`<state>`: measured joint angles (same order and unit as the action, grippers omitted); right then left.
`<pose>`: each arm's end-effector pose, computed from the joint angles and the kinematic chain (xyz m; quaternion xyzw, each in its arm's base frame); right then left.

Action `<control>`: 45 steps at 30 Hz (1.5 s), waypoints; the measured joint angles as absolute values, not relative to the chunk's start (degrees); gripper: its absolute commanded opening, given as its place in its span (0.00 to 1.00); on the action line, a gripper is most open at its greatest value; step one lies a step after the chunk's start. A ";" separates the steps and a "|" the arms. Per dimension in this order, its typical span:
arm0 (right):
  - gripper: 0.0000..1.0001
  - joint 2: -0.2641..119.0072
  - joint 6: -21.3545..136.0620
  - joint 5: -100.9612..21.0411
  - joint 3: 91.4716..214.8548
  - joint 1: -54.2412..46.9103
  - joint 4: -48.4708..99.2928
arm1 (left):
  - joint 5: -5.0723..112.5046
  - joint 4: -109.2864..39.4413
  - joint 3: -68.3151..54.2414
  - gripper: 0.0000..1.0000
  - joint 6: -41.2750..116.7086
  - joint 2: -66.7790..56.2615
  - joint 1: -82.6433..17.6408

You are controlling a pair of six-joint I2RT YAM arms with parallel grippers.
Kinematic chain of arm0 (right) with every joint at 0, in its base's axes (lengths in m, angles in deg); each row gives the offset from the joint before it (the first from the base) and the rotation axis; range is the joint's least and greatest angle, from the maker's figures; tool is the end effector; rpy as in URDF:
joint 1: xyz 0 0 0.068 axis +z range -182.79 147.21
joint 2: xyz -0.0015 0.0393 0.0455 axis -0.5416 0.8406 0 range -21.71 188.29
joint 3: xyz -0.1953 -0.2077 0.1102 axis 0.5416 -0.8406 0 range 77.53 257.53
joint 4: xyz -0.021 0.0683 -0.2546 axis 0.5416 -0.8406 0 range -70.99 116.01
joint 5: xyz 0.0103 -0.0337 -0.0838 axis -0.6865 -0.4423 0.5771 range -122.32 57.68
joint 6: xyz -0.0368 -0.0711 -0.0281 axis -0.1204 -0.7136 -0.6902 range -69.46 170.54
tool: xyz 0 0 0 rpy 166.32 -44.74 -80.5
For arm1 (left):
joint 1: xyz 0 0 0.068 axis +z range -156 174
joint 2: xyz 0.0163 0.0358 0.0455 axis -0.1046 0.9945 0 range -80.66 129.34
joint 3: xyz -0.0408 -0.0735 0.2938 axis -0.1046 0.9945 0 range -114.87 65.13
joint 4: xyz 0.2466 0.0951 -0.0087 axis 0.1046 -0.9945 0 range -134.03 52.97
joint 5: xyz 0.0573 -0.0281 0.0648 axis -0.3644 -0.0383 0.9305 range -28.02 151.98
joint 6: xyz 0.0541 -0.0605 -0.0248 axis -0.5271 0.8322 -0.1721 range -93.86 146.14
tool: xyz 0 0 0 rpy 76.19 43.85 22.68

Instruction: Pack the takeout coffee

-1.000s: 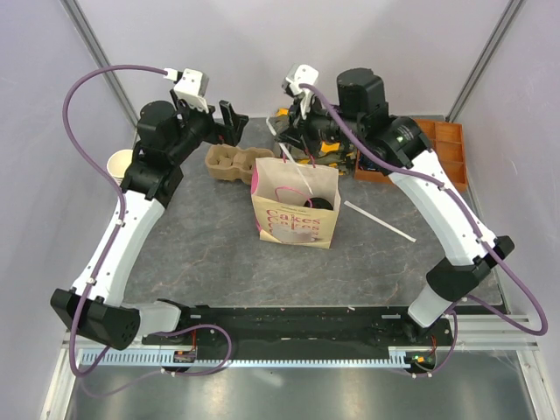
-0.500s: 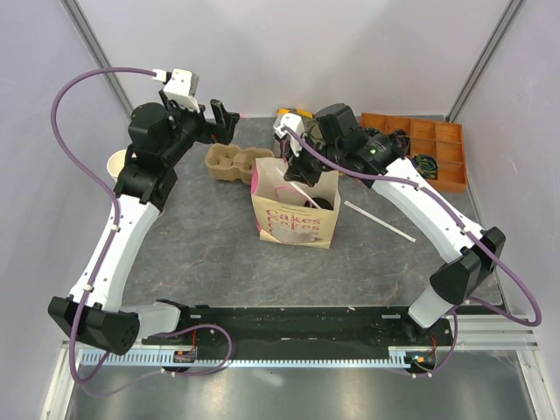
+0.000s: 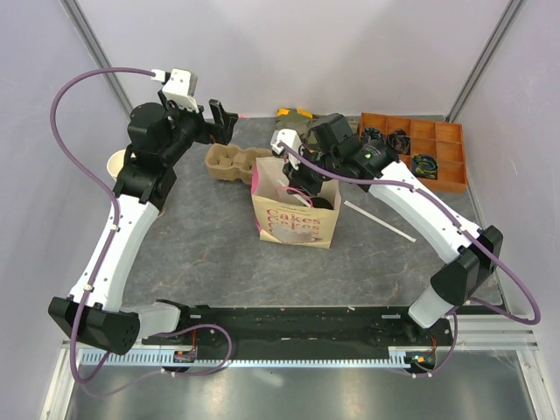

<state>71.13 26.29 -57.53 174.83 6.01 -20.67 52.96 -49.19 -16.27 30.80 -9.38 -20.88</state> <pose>0.2781 0.2643 0.3950 -0.5419 0.7144 0.2480 0.3668 0.2926 -0.0899 0.4929 0.1182 0.7097 -0.1732 0.6726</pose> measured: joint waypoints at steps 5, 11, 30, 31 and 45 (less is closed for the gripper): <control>0.35 71.65 26.25 -57.90 176.49 6.01 -22.33 | 52.90 -49.60 -16.27 1.00 30.80 -9.38 -20.70; 0.37 72.77 27.25 -57.84 182.15 6.01 -22.53 | 52.83 -50.72 -16.27 1.00 30.78 -9.38 -20.57; 0.74 71.72 37.70 -46.49 200.44 -1.00 -10.53 | 48.85 -62.33 -34.15 1.00 28.38 -0.24 -19.19; 0.79 71.72 39.16 -46.21 200.64 -2.84 -9.89 | 48.35 -63.92 -36.27 1.00 28.27 1.11 -18.97; 0.98 66.80 46.00 -42.67 179.35 -23.01 -8.41 | 32.79 -89.54 -57.71 1.00 27.50 22.62 -10.38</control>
<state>66.80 46.00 -42.67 179.35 -23.01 -8.41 32.79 -89.54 -57.71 27.50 22.62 -10.38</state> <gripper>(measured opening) 0.979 0.994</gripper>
